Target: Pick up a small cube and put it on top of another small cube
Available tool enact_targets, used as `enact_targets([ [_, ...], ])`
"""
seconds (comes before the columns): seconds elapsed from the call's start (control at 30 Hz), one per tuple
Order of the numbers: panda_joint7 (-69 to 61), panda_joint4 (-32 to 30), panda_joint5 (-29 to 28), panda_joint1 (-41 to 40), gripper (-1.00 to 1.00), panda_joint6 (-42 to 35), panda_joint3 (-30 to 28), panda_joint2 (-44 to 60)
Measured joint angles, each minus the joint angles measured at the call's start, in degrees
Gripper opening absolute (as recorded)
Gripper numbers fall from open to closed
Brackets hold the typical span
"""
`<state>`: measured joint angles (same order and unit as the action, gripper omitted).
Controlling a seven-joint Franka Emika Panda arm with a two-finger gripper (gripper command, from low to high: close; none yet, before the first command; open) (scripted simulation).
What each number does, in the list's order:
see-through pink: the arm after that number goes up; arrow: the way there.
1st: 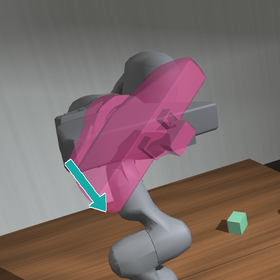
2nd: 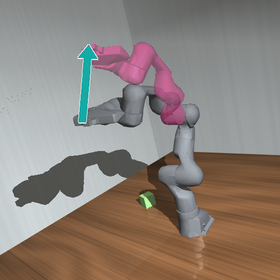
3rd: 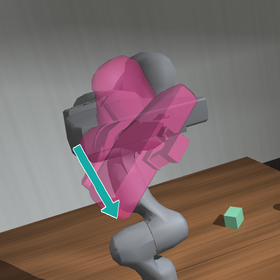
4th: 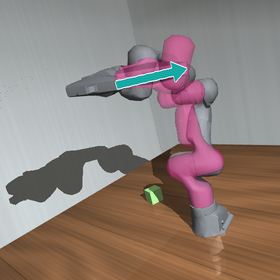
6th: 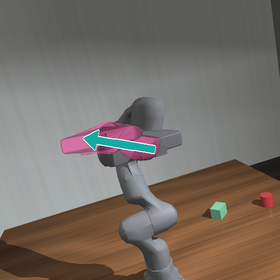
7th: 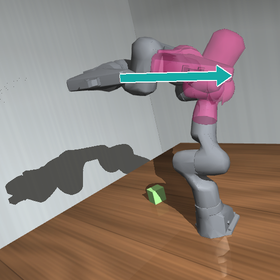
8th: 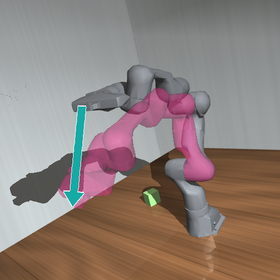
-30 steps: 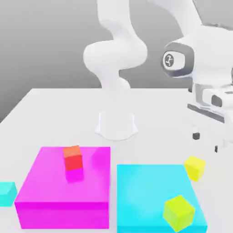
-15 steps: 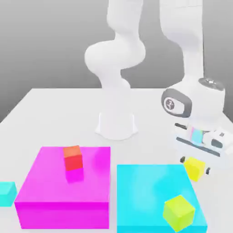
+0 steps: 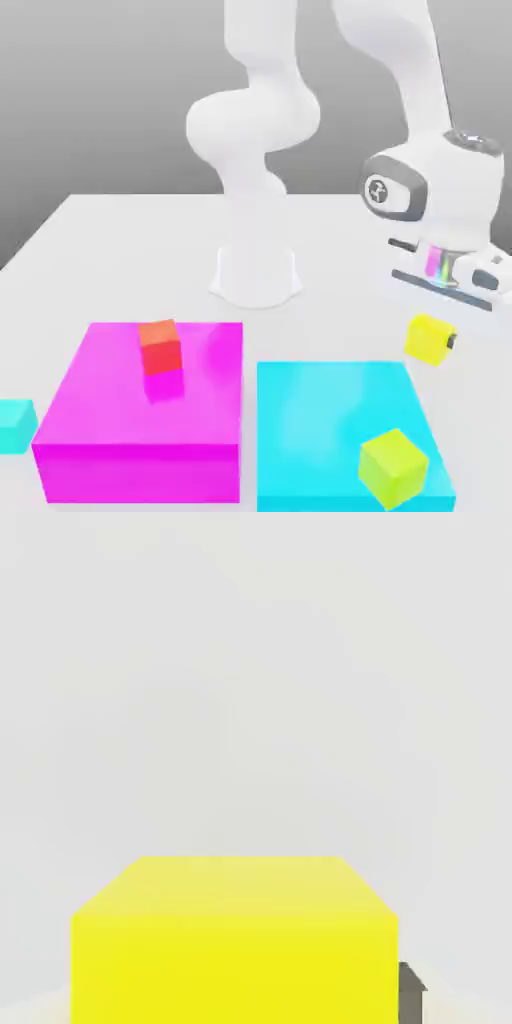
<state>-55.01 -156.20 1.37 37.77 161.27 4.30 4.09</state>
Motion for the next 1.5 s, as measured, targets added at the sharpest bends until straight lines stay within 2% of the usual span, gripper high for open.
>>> enact_targets([
  [0.4,-21.6,24.7,9.3,-15.2,-1.0,-9.2,-4.2,10.8],
  [0.53,-21.7,28.2,10.4,-20.9,-1.0,-11.6,-9.4,12.8],
  [0.73,-16.6,28.3,10.8,-27.9,-1.0,-13.6,-18.1,13.3],
  [1.2,2.1,20.6,11.1,-40.7,-1.0,-15.7,-38.7,8.6],
  [1.33,-1.7,20.5,18.5,-44.7,-1.0,-10.8,-35.4,14.7],
  [1.37,-3.1,20.7,20.5,-46.0,1.0,-9.3,-33.8,16.6],
  [1.5,-3.1,20.7,20.5,-46.0,1.0,-9.3,-33.8,16.6],
])
